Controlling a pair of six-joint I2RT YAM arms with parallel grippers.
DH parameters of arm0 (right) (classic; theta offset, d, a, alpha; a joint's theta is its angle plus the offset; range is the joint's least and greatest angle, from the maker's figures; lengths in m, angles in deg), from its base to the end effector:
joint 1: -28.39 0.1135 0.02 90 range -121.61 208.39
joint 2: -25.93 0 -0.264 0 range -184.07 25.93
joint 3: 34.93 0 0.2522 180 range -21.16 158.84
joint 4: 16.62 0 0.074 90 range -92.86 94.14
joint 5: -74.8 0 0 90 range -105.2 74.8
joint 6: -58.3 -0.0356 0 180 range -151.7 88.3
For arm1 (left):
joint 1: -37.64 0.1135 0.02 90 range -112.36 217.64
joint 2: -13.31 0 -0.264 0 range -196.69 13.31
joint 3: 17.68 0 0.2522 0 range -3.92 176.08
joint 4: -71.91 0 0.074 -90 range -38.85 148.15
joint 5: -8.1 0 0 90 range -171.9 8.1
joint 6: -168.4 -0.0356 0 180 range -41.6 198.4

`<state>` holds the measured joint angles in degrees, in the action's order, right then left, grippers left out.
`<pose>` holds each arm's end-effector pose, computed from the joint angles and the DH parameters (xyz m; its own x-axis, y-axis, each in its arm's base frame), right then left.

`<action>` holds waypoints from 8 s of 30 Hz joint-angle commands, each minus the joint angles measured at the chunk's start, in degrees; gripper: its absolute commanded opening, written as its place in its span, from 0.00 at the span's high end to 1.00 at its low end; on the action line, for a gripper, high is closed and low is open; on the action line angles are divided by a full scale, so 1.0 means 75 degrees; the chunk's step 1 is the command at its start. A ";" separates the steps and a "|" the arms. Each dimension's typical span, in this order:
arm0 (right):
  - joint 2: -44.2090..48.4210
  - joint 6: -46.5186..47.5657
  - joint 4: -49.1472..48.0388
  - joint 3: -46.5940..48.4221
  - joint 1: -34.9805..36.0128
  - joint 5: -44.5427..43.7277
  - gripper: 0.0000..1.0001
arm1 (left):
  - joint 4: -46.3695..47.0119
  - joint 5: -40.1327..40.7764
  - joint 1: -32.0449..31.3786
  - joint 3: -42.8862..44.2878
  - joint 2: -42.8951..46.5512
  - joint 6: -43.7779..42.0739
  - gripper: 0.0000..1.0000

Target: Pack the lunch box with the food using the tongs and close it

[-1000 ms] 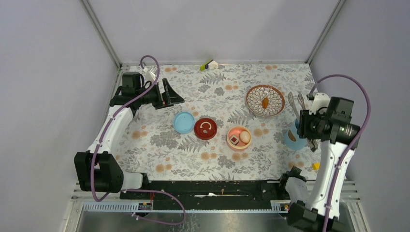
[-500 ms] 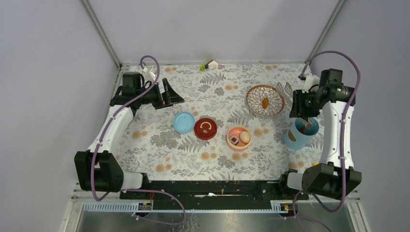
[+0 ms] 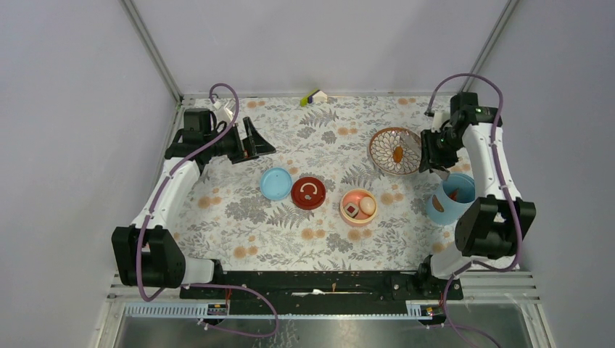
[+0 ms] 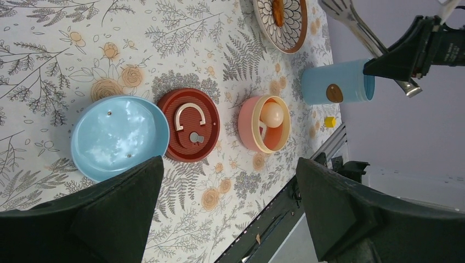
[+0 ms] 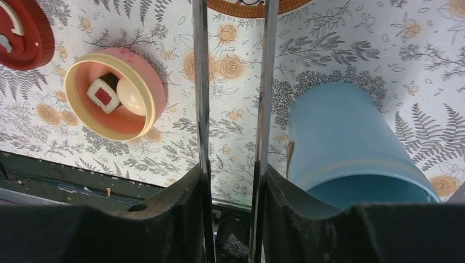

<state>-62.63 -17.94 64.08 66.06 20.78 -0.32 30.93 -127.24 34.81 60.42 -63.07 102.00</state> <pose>0.2984 -0.0306 0.3310 -0.9024 -0.1114 -0.4163 -0.1862 0.9720 0.1436 0.2850 -0.0394 0.3150 -0.8133 -0.2415 -0.5293 0.2828 0.6309 -0.7225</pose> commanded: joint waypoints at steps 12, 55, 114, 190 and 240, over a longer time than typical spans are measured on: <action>-0.1254 -0.0779 -0.0335 0.0330 0.0520 -0.0928 0.59 | 0.0407 0.0068 0.0073 0.0152 -0.0298 -0.0052 0.01; -0.2194 -0.0756 -0.0426 0.0518 0.1253 -0.1468 0.54 | 0.0395 -0.0030 0.0079 0.0251 -0.0625 -0.0029 0.01; 0.6523 0.0012 -0.1117 -0.3092 -0.0689 -0.2051 0.75 | 0.0553 -0.0237 0.0073 0.0172 -0.0240 0.0147 0.01; 0.7788 0.0556 0.0398 -0.4082 -0.1680 -0.2428 0.55 | 0.0735 -0.0419 0.0075 -0.0084 0.0011 0.0170 0.01; 0.0165 -0.2817 -0.4727 -0.1742 0.1801 -0.1588 0.58 | 0.0384 0.0490 0.0084 0.0219 -0.0364 -0.0156 0.01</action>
<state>-59.98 -36.76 34.13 55.00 34.39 -7.60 32.39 -124.44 35.09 59.34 -64.99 101.95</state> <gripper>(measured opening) 0.412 0.989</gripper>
